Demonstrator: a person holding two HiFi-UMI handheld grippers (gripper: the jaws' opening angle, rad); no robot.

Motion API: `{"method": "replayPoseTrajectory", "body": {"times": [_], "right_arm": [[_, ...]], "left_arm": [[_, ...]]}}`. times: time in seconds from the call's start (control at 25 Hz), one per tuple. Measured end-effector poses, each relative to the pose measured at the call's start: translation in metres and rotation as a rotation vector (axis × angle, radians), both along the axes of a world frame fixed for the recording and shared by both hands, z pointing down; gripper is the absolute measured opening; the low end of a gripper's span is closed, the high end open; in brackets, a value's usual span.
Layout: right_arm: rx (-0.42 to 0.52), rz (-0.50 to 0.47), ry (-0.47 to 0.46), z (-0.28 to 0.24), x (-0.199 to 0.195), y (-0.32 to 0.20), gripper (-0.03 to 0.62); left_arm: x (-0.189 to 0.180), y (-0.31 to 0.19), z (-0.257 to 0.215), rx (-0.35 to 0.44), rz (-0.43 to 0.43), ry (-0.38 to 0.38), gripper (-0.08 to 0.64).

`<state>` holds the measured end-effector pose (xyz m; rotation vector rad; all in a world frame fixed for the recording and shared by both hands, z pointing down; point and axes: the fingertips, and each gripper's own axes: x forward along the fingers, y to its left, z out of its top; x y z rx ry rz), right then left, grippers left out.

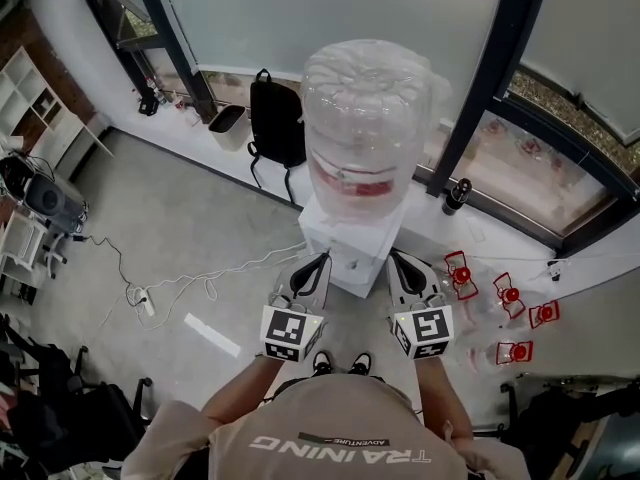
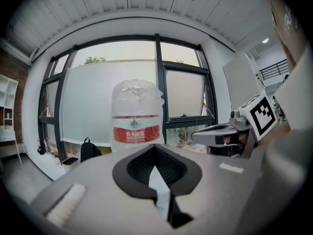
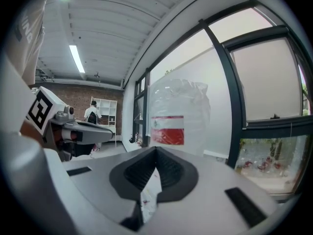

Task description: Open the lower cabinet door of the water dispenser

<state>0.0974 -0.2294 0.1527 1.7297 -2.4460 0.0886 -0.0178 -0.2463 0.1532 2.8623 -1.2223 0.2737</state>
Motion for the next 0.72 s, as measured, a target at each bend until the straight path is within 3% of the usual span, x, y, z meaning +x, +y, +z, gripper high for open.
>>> {"method": "replayPoseTrajectory", "body": {"times": [0.72], "right_arm": [[0.025,0.044,0.043,-0.010,-0.014,0.025,0.011]], "left_arm": [[-0.021,0.011,-0.014,0.041,0.008,0.043,0.008]]}}
